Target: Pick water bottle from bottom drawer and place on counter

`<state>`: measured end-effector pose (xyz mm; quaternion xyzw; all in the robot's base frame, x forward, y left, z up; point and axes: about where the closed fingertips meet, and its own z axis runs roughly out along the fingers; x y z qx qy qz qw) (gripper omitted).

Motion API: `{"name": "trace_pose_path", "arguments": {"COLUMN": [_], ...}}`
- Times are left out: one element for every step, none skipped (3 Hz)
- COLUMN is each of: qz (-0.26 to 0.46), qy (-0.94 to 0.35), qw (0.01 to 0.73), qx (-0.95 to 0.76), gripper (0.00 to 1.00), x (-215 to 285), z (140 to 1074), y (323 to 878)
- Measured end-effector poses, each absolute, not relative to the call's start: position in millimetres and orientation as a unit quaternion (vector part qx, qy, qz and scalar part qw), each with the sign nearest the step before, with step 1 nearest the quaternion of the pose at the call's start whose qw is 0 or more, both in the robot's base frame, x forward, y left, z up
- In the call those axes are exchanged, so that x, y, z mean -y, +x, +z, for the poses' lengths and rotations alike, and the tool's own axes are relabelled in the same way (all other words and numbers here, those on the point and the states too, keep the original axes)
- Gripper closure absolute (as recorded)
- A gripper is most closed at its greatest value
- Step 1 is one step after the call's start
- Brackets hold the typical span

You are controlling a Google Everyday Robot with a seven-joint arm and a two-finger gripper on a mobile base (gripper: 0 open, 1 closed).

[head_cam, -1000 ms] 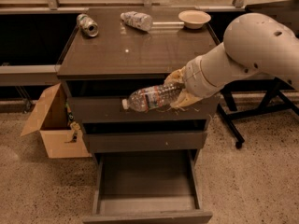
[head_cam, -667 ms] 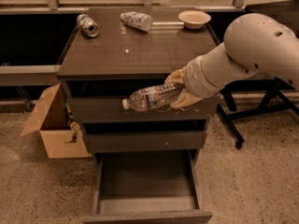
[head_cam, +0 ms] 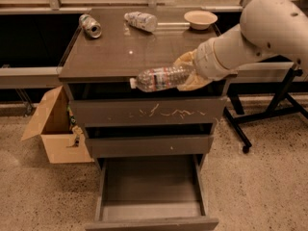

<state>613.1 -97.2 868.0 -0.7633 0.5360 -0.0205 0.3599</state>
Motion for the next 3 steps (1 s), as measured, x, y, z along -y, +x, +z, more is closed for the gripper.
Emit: {"name": "trace_pose_path", "arguments": {"qz": [-0.020, -0.020, -0.018], "qy": [-0.744, -0.721, -0.687], "qw": [0.391, 0.417, 0.435], "qx": [-0.542, -0.553, -0.583], "gripper": [1.00, 1.00, 1.00], "x": [108.7, 115.5, 122.9], "z": [901.8, 917.3, 913.5], "y": [666.5, 704.9, 736.9]}}
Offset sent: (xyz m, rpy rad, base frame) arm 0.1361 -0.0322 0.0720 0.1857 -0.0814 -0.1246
